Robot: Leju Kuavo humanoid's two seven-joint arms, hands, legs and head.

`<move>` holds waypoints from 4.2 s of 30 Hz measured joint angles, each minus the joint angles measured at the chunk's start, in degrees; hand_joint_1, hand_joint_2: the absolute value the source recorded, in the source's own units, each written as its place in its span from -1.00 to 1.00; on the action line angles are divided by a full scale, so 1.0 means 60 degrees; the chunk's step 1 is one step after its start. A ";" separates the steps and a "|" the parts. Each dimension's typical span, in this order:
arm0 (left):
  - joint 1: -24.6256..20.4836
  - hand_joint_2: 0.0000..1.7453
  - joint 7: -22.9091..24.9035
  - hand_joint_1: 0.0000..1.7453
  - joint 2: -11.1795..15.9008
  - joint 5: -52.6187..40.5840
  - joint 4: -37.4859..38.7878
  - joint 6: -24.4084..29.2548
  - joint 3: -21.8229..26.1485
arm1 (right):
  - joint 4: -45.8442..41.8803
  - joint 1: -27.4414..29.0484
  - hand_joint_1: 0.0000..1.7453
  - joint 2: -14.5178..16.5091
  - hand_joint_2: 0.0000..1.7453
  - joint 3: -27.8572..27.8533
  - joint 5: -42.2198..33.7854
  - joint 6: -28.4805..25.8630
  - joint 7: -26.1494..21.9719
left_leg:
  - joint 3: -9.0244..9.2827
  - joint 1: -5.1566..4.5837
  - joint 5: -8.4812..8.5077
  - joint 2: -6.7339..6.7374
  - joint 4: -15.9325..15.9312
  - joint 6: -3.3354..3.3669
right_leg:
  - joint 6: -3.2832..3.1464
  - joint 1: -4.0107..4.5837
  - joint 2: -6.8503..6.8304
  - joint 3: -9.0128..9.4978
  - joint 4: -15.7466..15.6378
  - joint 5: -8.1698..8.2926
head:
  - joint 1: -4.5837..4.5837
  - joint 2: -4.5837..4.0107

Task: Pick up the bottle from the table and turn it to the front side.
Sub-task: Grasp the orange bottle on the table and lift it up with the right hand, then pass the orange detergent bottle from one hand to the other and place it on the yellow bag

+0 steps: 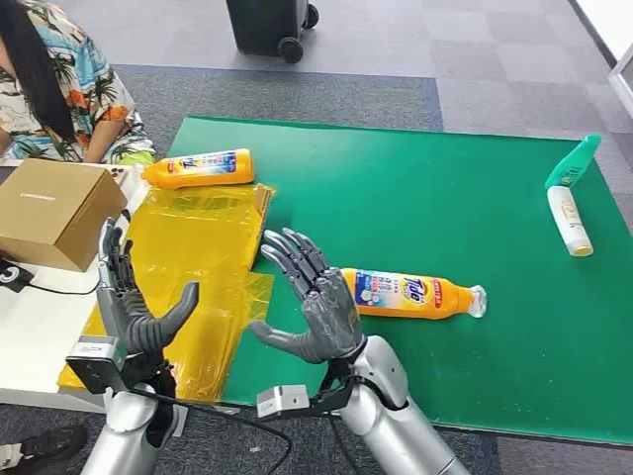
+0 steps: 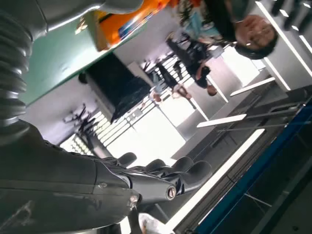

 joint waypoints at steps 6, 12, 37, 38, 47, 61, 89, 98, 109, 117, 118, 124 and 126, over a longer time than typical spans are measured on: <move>0.0032 1.00 0.0000 -1.00 -0.0005 -0.0064 -0.0005 -0.0176 0.0042 | 0.0935 -0.0871 -1.00 -0.0197 1.00 -0.0544 0.1802 -0.0006 0.1400 | 0.0002 -0.0001 0.0006 0.0001 0.0000 0.0003 | -0.0002 -0.0002 0.0001 -0.0001 0.0000 0.0012 | 0.0001 -0.0001; 0.0271 1.00 0.0000 -1.00 -0.0024 -0.0260 -0.0146 -0.0256 0.0282 | 0.2203 -0.1749 -1.00 -0.0847 1.00 -0.0275 0.4375 0.0042 0.3711 | 0.0000 -0.0001 0.0011 0.0000 0.0000 0.0007 | 0.0000 -0.0001 0.0000 -0.0002 0.0000 0.0014 | 0.0001 0.0000; 0.0485 1.00 0.0000 -1.00 -0.0324 -0.0530 -0.0275 -0.0622 0.1020 | 0.3513 -0.2323 -1.00 -0.2860 1.00 0.1316 0.3765 0.4395 0.6146 | 0.0001 -0.0001 0.0010 0.0000 0.0001 0.0008 | 0.0000 -0.0003 0.0000 -0.0002 -0.0001 0.0013 | 0.0002 -0.0001; 0.0505 1.00 0.0000 -1.00 -0.0328 -0.0532 -0.0296 -0.0620 0.1037 | 0.3453 -0.2301 -1.00 -0.2931 1.00 0.1327 0.3777 0.4451 0.6237 | 0.0001 -0.0001 0.0010 0.0000 0.0001 0.0008 | 0.0000 -0.0003 0.0000 -0.0001 -0.0001 0.0013 | 0.0002 -0.0001; 0.0608 1.00 -0.0001 -1.00 -0.0349 -0.0544 -0.0387 -0.0570 0.1120 | 0.3318 -0.2304 -1.00 -0.3218 1.00 0.1375 0.4163 0.4705 0.6981 | 0.0007 -0.0001 0.0011 0.0001 0.0001 0.0008 | 0.0000 -0.0002 0.0000 0.0005 -0.0002 0.0014 | 0.0003 0.0001; 0.0615 1.00 0.0000 -1.00 -0.0344 -0.0572 -0.0395 -0.0689 0.1131 | 0.3985 -0.2757 0.93 -0.3218 1.00 0.1364 0.3985 0.5571 0.6608 | 0.0036 -0.0001 0.0015 0.0000 0.0001 0.0015 | 0.0003 -0.0002 0.0000 0.0036 -0.0004 0.0016 | 0.0003 0.0001; 0.0484 1.00 0.0000 -1.00 -0.0347 -0.0587 -0.0430 -0.0795 0.1064 | 0.4058 -0.2206 1.00 -0.2275 1.00 0.1288 0.3114 0.0610 0.5637 | 0.0010 0.0000 0.0021 0.0001 0.0000 0.0011 | -0.0001 0.0000 0.0000 0.0006 -0.0002 0.0016 | 0.0003 -0.0001; 0.0190 1.00 0.0000 -1.00 -0.0414 -0.0074 -0.0122 -0.2409 0.0485 | 0.3318 -0.1313 1.00 -0.1211 1.00 0.0214 0.0962 0.0045 0.4068 | 0.0001 0.0000 0.0020 0.0001 0.0000 0.0012 | -0.0001 -0.0001 0.0000 -0.0002 -0.0003 0.0015 | 0.0002 0.0000; -0.0201 1.00 0.0029 -1.00 -0.0154 -0.1019 0.1261 -0.3869 -0.0595 | 0.2617 -0.0780 1.00 -0.0525 1.00 -0.0383 -0.1155 0.0109 0.2757 | -0.0001 0.0000 0.0020 0.0002 0.0000 0.0011 | -0.0002 0.0000 0.0001 -0.0007 -0.0002 0.0015 | 0.0001 -0.0001; -0.0276 1.00 0.0025 -1.00 -0.0015 -0.0104 0.1448 -0.4263 -0.0742 | 0.2091 -0.0538 1.00 -0.0399 1.00 -0.0406 -0.1708 0.0046 0.1840 | -0.0003 0.0000 0.0020 0.0001 0.0000 0.0011 | -0.0002 0.0000 0.0001 -0.0007 -0.0002 0.0014 | 0.0003 0.0000; -0.0278 1.00 0.0025 -1.00 -0.0005 -0.0043 0.1448 -0.4227 -0.0740 | 0.1983 -0.0479 1.00 -0.0398 1.00 -0.0424 -0.1660 0.0039 0.1717 | -0.0003 0.0000 0.0020 0.0001 0.0000 0.0011 | -0.0002 0.0000 0.0001 -0.0007 -0.0002 0.0014 | 0.0002 0.0000; -0.0280 1.00 0.0021 -1.00 0.0024 0.0137 0.1385 -0.3985 -0.0727 | 0.1417 -0.0085 1.00 -0.0395 1.00 -0.0670 -0.1044 0.0021 0.1153 | -0.0004 0.0000 0.0020 0.0000 0.0000 0.0011 | -0.0001 0.0000 0.0000 -0.0006 -0.0002 0.0013 | 0.0003 -0.0001; -0.0279 1.00 0.0013 -1.00 0.0042 0.0179 0.1328 -0.3930 -0.0722 | 0.1269 0.0052 1.00 -0.0395 1.00 -0.0819 -0.0725 0.0020 0.0951 | -0.0005 0.0000 0.0020 0.0000 0.0000 0.0011 | -0.0001 0.0000 0.0000 -0.0006 -0.0002 0.0013 | 0.0003 0.0000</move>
